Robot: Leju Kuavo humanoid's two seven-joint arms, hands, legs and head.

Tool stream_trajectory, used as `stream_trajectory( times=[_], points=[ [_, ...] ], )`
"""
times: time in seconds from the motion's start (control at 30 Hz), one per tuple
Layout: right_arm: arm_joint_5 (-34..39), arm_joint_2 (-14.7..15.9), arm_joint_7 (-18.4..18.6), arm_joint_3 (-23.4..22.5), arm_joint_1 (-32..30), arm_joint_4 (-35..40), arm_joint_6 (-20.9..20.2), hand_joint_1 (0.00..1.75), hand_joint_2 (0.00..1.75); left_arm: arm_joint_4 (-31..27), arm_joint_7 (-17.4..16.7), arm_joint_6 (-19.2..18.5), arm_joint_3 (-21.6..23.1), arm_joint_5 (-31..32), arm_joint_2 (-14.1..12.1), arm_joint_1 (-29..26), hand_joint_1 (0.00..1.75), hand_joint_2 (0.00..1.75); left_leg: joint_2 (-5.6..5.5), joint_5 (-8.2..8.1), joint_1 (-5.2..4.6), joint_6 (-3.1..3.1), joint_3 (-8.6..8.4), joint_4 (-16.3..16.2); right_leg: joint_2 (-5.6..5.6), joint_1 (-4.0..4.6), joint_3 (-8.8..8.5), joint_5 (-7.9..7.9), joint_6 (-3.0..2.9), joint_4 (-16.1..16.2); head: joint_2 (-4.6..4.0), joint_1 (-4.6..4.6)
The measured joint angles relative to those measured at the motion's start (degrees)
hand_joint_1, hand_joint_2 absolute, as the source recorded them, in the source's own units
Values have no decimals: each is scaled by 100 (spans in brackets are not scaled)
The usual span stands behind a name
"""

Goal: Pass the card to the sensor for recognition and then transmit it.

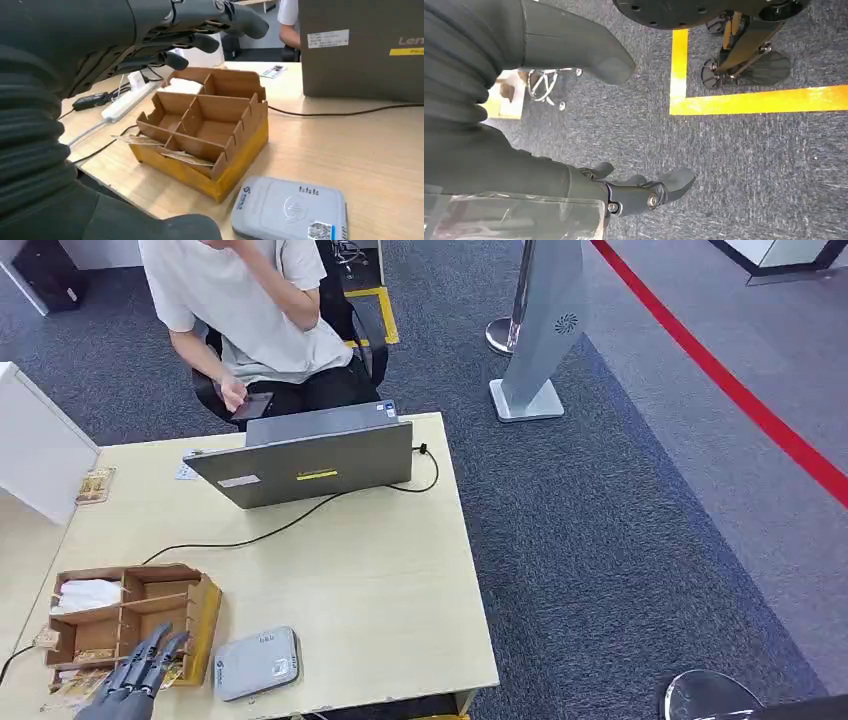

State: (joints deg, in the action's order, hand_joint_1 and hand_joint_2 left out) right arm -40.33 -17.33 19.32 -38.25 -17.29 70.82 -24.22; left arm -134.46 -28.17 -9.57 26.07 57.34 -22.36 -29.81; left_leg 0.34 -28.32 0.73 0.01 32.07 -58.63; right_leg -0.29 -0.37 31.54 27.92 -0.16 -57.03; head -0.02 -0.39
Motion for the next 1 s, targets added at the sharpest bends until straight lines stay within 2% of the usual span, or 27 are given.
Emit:
stream_trajectory(
  times=[0.07, 0.17, 0.2, 0.23, 0.27, 0.33, 0.43, 0.53, 0.67, 0.87, 1.0],
  points=[
    [13, 0, -2, 11, -10, 0, 6, 0, 175, 100, 321, -9, -180, 446, 282, -58, 0, 175, 0, 0, -1, 0, 0, 0, 0, 0, 0, 0, 0, 0, 0, -2],
    [112, 0, 55, 83, -46, 22, 42, 0, 175, 262, 1341, -18, -794, 1395, 1070, -96, 0, 175, 0, 0, -2, 1, 0, 0, 0, -1, 0, 0, 1, 0, 0, 0],
    [127, 0, 68, 103, -63, 26, 48, 0, 175, 289, 1534, -11, -932, 1544, 1269, -94, 0, 175, 0, -1, -3, 2, 0, 0, 0, -1, 0, 0, 1, 0, 0, 0],
    [158, 0, 96, 155, -75, 33, 57, 0, 175, 369, 2064, 2, -1343, 1908, 1747, -91, 0, 175, 0, -2, -4, 3, -1, -1, 0, -1, -1, -1, 1, 1, 0, 0],
    [168, 0, 107, 179, -87, 35, 57, 0, 175, 424, 2377, 2, -1627, 2092, 2014, -91, 0, 175, 1, -3, -4, 5, -1, -1, 0, -2, 0, -1, 1, 1, 0, 0],
    [155, 0, 107, 223, -113, 57, 41, 0, 175, 520, 2765, -9, -2147, 2332, 2608, -69, 0, 175, 1, -6, -4, 10, -1, -1, 0, -2, 0, -1, 2, 1, 0, 0],
    [151, 0, 109, 277, -126, 83, 9, 0, 175, 653, 3114, -11, -2858, 2498, 3284, -53, 0, 175, 1, -6, -4, 10, -3, -2, 0, -2, 0, -1, 2, 1, 0, -2],
    [151, 0, 109, 295, -128, 98, -4, 0, 175, 754, 3171, -13, -3279, 2517, 3659, -49, 0, 175, 0, -6, -1, 10, -3, -1, 0, -1, 0, -1, 1, 1, 0, -2],
    [151, 0, 109, 306, -136, 129, -20, 0, 175, 828, 3115, -61, -3534, 2441, 3912, -52, 0, 175, 0, -6, 0, 10, -3, -1, 0, -1, 0, -1, 1, 1, 0, -2],
    [175, 0, 144, 352, -159, 175, -42, 0, 175, 1044, 2955, 46, -3844, 2279, 4139, -56, 0, 175, 0, -6, -1, 10, -2, -1, 0, -1, 0, 0, 1, 1, 0, 0],
    [142, 0, 127, 376, -169, 177, -68, 0, 175, 1231, 3029, 370, -3954, 2290, 4207, -7, 0, 175, -1, -6, -3, 10, -2, -1, -1, -1, 0, 0, 1, 1, 0, -2]
  ],
)
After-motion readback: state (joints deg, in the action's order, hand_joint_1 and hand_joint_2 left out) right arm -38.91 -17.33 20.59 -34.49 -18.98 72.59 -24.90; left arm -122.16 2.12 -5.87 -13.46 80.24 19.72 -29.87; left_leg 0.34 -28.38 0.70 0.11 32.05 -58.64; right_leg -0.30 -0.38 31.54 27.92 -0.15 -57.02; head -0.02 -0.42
